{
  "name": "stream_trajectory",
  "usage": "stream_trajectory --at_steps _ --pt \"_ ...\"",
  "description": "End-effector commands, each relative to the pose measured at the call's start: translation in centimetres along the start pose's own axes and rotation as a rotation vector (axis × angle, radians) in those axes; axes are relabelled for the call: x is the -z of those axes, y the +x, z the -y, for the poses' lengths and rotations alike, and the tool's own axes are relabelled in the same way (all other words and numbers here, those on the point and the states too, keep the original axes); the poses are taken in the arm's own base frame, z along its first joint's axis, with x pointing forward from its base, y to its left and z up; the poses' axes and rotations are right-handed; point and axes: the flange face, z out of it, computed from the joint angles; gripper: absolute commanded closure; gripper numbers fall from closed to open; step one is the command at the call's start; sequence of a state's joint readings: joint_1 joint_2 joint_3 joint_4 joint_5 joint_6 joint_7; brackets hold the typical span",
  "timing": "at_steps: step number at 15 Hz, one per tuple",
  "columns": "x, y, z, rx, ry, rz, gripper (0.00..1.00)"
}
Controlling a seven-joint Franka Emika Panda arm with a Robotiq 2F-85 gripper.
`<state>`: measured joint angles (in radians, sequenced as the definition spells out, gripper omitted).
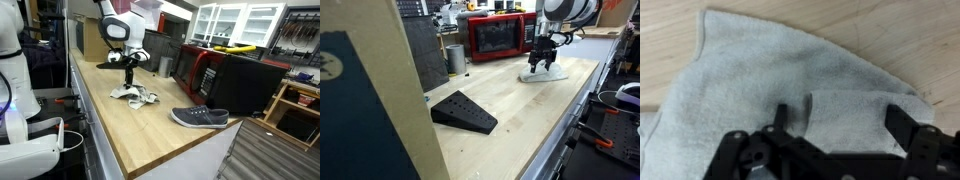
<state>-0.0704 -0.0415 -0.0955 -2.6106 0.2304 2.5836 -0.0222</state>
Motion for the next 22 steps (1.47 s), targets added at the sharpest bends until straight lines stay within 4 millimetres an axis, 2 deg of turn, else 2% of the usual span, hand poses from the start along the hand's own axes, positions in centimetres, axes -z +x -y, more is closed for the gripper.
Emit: stream_trajectory --at_steps 1,4,6,15,16,17,19,20,21,22 --pt "0.6 -0.5 1.1 0.011 0.039 -0.025 0.00" --pt "0.9 -0.7 1.9 0.029 0.042 -0.041 0.00" --pt "0.9 -0.5 2.2 0.040 0.038 -0.049 0.26" --pt "1.2 -0.8 2.6 0.067 0.020 -0.084 0.95" --pt "1.4 -0.9 2.7 0.076 0.019 -0.090 0.95" --pt "1.6 -1.1 2.9 0.084 0.019 -0.092 0.62" --pt "1.9 -1.4 3.1 0.102 0.011 -0.098 0.64" --pt "2.1 -1.5 3.2 0.115 0.006 -0.101 0.92" --pt "2.2 -1.6 3.3 0.123 0.003 -0.102 0.91" --pt "2.3 -1.8 3.3 0.130 0.001 -0.104 0.96"
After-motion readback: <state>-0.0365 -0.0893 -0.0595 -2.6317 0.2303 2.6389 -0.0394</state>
